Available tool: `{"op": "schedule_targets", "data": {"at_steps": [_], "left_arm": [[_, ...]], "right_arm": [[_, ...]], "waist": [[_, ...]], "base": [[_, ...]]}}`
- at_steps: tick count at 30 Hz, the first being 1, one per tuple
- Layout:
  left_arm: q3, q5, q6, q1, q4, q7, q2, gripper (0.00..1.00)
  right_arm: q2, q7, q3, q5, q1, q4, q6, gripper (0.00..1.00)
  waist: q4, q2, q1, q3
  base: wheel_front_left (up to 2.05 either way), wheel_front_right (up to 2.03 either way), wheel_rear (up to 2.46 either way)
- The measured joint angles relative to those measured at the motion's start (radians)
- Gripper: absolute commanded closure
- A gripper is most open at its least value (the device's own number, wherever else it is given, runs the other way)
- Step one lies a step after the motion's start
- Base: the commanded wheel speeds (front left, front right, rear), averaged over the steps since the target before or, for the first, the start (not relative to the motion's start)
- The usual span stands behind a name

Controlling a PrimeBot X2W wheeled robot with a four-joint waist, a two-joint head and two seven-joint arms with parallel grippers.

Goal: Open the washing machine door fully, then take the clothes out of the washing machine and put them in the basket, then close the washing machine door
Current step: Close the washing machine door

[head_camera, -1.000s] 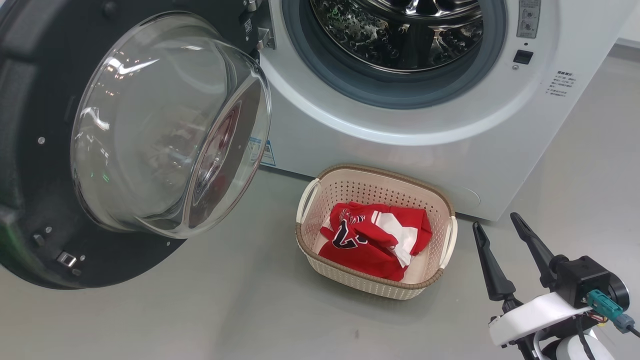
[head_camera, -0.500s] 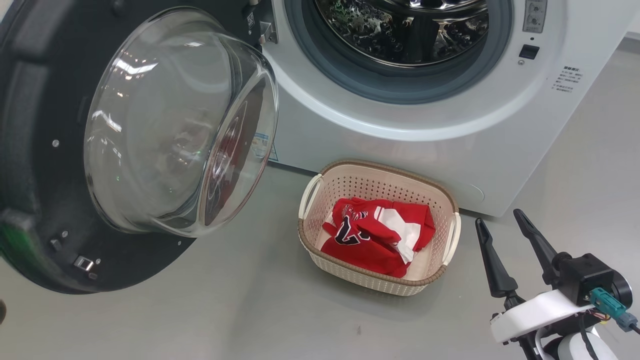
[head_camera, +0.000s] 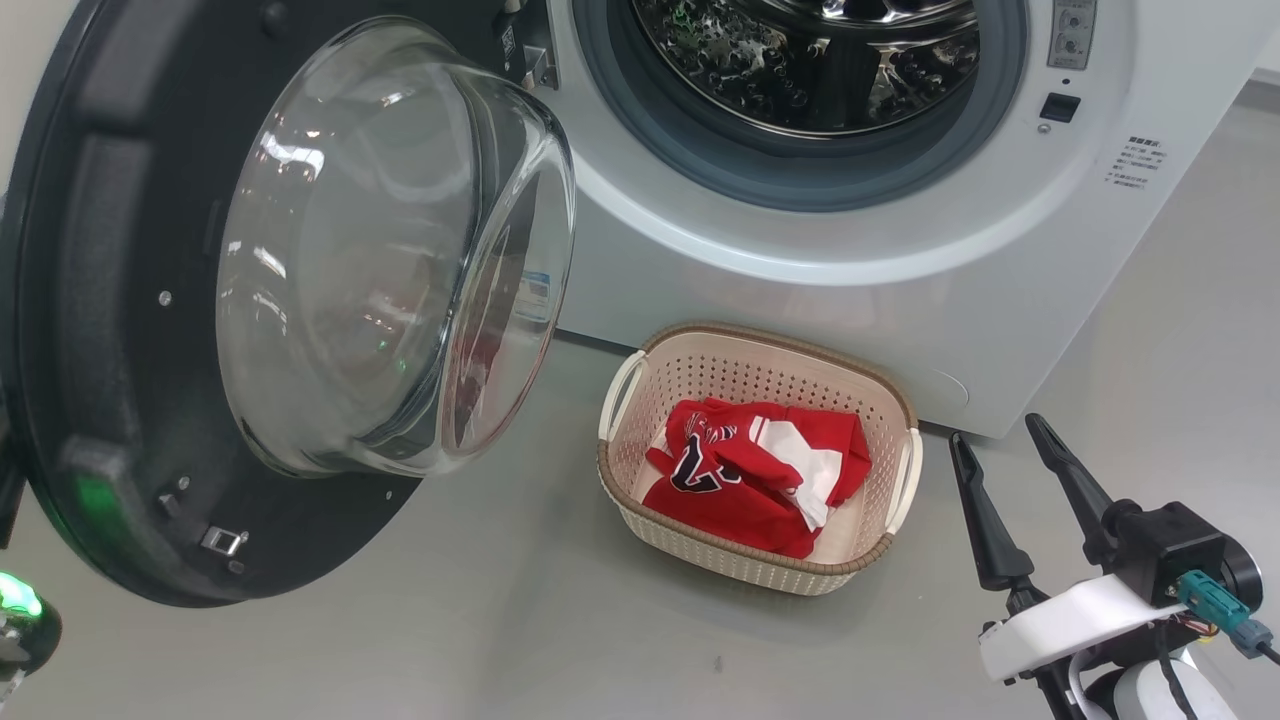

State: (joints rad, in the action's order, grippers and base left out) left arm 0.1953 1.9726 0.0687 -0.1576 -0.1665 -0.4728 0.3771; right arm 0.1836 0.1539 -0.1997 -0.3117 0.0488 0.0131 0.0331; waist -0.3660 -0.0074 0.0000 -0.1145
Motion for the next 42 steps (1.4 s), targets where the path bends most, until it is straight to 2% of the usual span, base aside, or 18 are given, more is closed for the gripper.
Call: {"op": "schedule_targets", "data": {"at_steps": [18,42], "left_arm": [[-0.040,0.045,0.026,0.097,0.118,-0.126,-0.017,1.00],[-0.076,0.061,0.037,0.149,0.243,-0.187,-0.051,1.00]], "right_arm": [[-0.021,0.010,-0.020,-0.004,-0.001,-0.027,0.001,0.00],[-0.035,0.028,-0.023,-0.009,-0.006,-0.041,0.000,0.00]], "waist": [[0.055,0.0000,0.0000,0.027],[0.172,0.0000,0.0000,0.032]], "base": [[0.00,0.00,0.00],[0.00,0.00,0.00]]}}
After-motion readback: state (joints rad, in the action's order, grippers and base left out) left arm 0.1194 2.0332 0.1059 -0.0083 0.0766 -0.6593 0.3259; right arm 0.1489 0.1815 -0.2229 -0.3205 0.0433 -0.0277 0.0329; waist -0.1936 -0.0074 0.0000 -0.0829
